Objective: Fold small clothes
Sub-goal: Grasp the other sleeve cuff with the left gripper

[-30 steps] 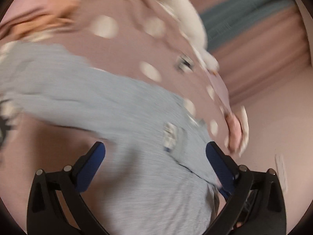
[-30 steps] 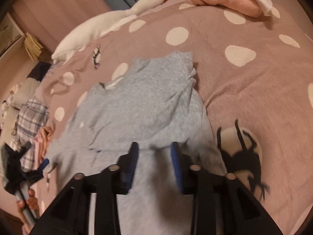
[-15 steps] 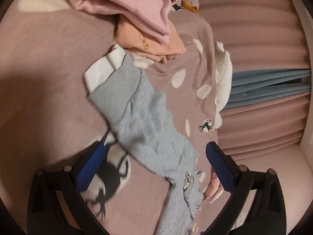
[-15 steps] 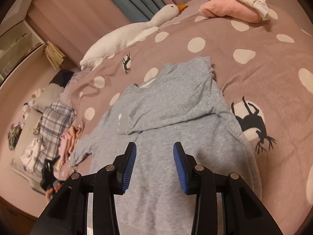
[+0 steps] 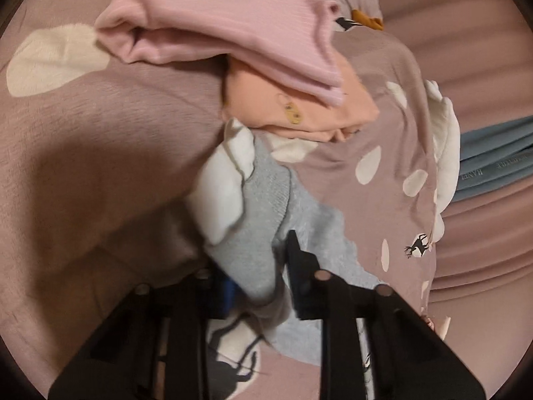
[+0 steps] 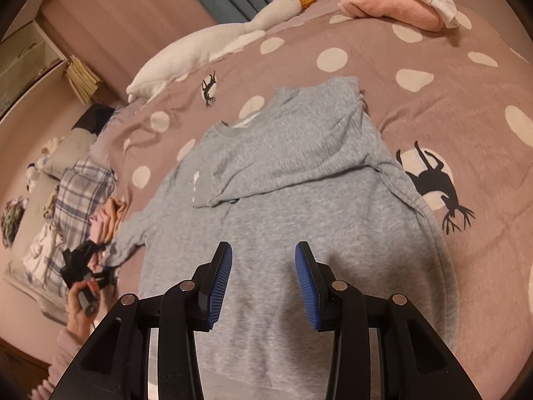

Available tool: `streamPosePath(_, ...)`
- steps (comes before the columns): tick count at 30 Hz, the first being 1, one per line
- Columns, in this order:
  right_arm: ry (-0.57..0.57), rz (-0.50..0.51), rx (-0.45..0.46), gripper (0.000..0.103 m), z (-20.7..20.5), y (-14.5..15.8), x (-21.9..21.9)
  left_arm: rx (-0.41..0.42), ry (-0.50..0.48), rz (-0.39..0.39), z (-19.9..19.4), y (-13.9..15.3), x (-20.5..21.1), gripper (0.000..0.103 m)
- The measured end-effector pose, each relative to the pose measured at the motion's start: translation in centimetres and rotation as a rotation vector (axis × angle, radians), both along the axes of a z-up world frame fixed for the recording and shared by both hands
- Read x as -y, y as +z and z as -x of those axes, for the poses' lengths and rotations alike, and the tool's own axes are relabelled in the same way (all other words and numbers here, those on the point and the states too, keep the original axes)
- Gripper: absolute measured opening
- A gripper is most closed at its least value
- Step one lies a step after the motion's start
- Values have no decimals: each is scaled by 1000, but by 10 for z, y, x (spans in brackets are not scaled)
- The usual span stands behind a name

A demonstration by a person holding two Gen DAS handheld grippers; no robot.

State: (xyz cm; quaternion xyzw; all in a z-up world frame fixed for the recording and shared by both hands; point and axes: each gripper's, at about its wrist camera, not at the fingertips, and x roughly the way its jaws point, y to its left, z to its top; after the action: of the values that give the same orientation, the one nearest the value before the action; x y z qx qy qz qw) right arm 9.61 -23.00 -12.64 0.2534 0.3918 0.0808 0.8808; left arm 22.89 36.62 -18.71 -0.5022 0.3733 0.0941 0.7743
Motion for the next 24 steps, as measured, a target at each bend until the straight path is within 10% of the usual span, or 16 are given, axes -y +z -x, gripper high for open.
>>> streamPosePath(9,-26,-46,10,39,12,-4,16,101,-149,-215,-10,80,51,14)
streamPosePath(18,-48,-66,18,39,35,-11,41,275,-446,-385,-33,169,222,14)
streamPosePath(24,-88,-105,45,39,45,-13,59,267,-676,-479,-46,164,364,16)
